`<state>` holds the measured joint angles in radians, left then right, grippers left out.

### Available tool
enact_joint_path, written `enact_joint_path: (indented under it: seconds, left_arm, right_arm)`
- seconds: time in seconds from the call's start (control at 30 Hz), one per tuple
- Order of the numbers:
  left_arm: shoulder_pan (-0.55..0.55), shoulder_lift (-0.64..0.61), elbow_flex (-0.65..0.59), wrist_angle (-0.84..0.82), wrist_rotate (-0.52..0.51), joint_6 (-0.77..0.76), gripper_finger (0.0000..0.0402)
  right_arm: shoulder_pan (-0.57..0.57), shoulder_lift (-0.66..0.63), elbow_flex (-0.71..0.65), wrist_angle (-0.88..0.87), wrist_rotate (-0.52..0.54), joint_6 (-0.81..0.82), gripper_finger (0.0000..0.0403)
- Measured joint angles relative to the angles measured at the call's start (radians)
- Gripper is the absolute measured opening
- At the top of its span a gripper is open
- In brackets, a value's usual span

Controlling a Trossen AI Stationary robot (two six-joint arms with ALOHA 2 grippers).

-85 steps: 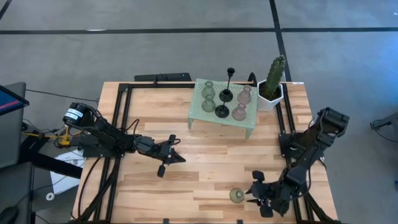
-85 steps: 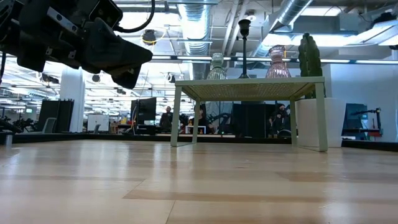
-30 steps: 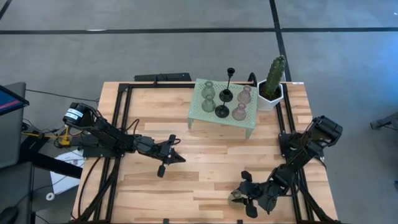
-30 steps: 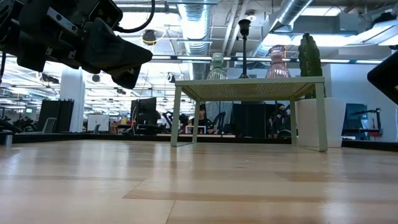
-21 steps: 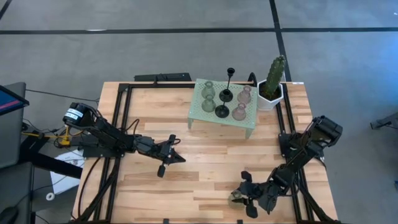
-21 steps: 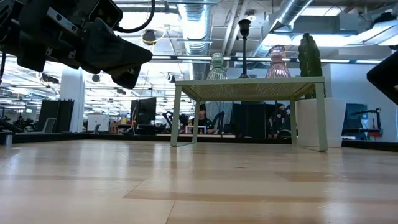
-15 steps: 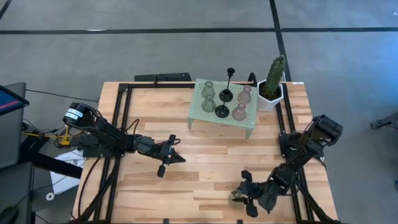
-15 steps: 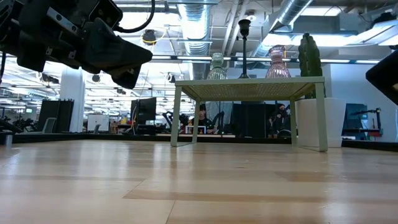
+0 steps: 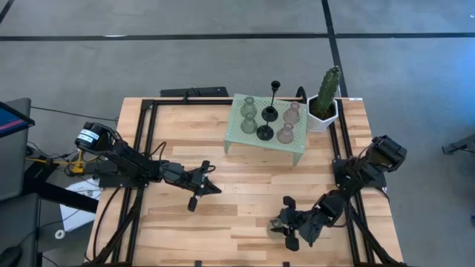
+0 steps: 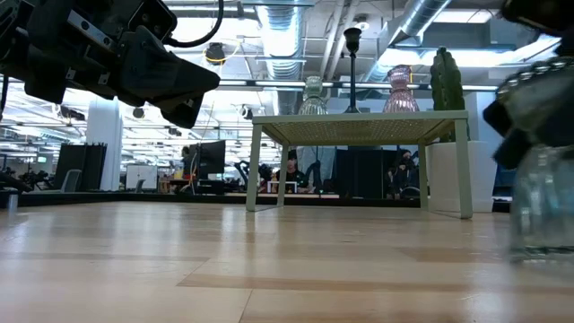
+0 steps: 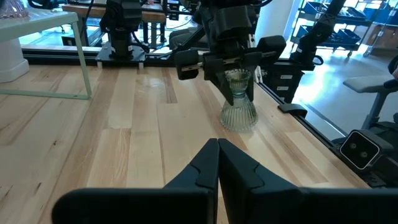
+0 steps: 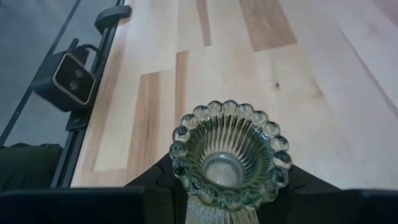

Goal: Pick & Place candle stick holders
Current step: Put the green glass candle holder on the shelf aligned with the other green glass candle holders

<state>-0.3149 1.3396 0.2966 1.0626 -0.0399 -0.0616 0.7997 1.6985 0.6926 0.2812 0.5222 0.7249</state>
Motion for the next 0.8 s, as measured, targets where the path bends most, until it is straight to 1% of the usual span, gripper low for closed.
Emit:
enact_joint_path:
  seconds: [0.07, 0.23, 0.3, 0.4, 0.53, 0.67, 0.8]
  left_arm:
    - [0.0, 0.0, 0.0, 0.0, 0.0, 0.0, 0.0008]
    - [0.0, 0.0, 0.0, -0.001, 0.0, 0.0, 0.0008]
    - [0.0, 0.0, 0.0, -0.003, 0.0, 0.001, 0.0008]
    - [0.0, 0.0, -0.005, -0.012, 0.0, 0.003, 0.0008]
    - [0.007, 0.0, -0.053, -0.011, 0.0, 0.003, 0.0008]
    - [0.006, -0.016, -0.08, -0.006, 0.0, 0.002, 0.0008]
    - [0.007, -0.031, -0.093, -0.002, -0.001, 0.003, 0.0008]
  right_arm:
    - [-0.017, 0.0, 0.003, 0.002, -0.002, -0.008, 0.0117]
    - [-0.065, -0.014, 0.039, -0.008, -0.011, -0.089, 0.0117]
    - [-0.092, -0.041, 0.048, -0.023, -0.031, -0.107, 0.0117]
    - [-0.135, -0.1, 0.049, -0.06, -0.03, -0.146, 0.0117]
    - [-0.206, -0.186, 0.049, -0.083, -0.035, -0.203, 0.0117]
    - [-0.3, -0.243, 0.049, -0.09, -0.097, -0.25, 0.0117]
    - [-0.405, -0.275, 0.049, -0.095, -0.152, -0.265, 0.0117]
